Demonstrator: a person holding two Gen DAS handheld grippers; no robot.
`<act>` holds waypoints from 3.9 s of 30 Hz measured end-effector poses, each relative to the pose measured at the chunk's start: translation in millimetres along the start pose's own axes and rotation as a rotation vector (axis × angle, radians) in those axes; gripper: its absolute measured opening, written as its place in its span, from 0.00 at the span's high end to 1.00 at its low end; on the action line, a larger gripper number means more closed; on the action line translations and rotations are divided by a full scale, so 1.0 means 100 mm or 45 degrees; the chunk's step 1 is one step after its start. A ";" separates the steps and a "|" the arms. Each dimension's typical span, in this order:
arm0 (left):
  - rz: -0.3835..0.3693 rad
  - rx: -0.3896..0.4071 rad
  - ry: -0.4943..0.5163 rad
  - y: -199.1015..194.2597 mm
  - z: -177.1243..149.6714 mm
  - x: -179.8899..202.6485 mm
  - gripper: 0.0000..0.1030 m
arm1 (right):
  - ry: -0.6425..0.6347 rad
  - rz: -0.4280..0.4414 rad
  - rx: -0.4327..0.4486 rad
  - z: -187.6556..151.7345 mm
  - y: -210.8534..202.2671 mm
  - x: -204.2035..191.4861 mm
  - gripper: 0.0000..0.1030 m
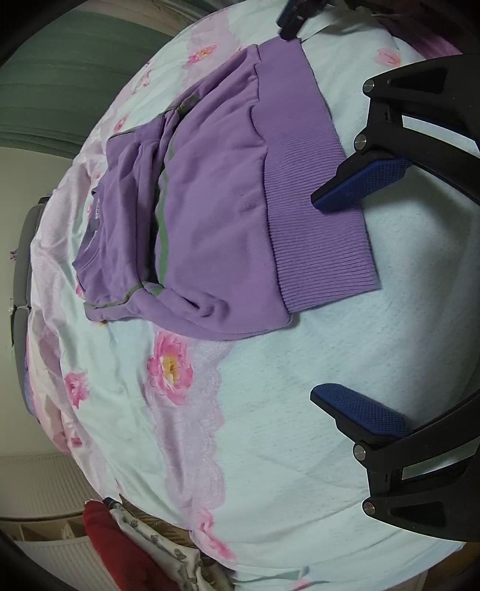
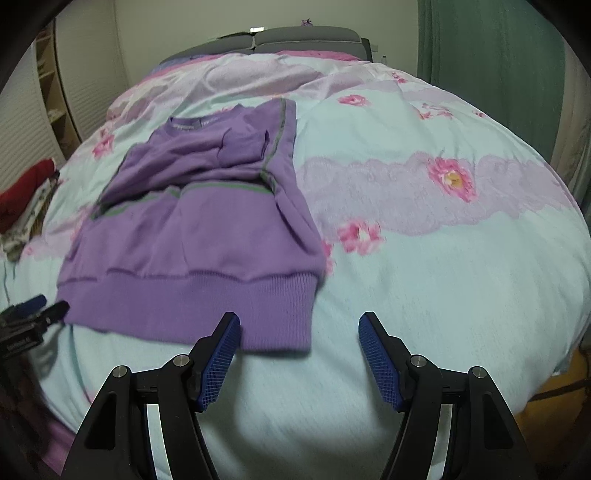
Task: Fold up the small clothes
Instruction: 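Move the right tool to the ribbed hem of the sweatshirt, then grasp the ribbed hem with the right tool and lift it toward the collar, then lay the hem over the collar and open the right tool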
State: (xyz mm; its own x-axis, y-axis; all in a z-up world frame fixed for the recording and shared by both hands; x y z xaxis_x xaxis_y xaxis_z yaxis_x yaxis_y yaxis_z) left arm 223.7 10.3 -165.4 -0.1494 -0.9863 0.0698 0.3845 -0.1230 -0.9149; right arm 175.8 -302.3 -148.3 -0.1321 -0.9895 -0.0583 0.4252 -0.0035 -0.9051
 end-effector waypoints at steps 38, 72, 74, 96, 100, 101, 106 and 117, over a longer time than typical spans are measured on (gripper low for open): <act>-0.209 0.067 -0.115 -0.28 -0.16 0.11 0.87 | 0.097 0.401 -0.004 -0.05 -0.09 0.06 0.92; -0.218 0.331 -0.232 -0.23 2.04 -0.12 0.87 | 0.245 0.539 0.236 1.96 -0.04 -0.12 0.92; -0.196 0.281 -0.227 0.00 2.17 -0.13 0.87 | 0.265 0.530 0.184 2.11 0.20 -0.10 0.92; 0.017 0.343 -0.010 -0.15 2.06 -0.09 0.38 | 0.027 0.149 0.364 2.13 0.04 -0.11 0.21; -0.026 0.257 0.081 0.03 2.05 -0.04 0.38 | -0.048 0.069 0.343 2.03 0.04 -0.18 0.21; -0.036 0.237 0.116 0.09 2.08 -0.02 0.38 | -0.071 0.048 0.343 2.03 0.07 -0.19 0.21; -0.078 0.134 0.292 0.39 2.32 0.07 0.38 | -0.270 -0.063 0.315 2.22 0.29 -0.33 0.21; -0.039 0.022 0.417 0.86 2.44 0.13 0.90 | -0.492 0.047 0.137 2.54 0.93 -0.47 0.84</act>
State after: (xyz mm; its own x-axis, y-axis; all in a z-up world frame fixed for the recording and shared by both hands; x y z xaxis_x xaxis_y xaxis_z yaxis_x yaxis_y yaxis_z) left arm 477.1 -40.3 -145.6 -0.4452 -0.8947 -0.0369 0.3901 -0.1568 -0.9073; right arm 448.9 -292.4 -122.9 0.2230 -0.9705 0.0911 0.5174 0.0387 -0.8549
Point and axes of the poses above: each gripper's, at about its wrist camera, not at the fingertips, and y roughly the way its jaws point, x to its right, z to its top, the point moved 4 cm from there along y, roughly the way its jaws point, and after that the axes turned 13 degrees about -x, right-handed, at the moved point
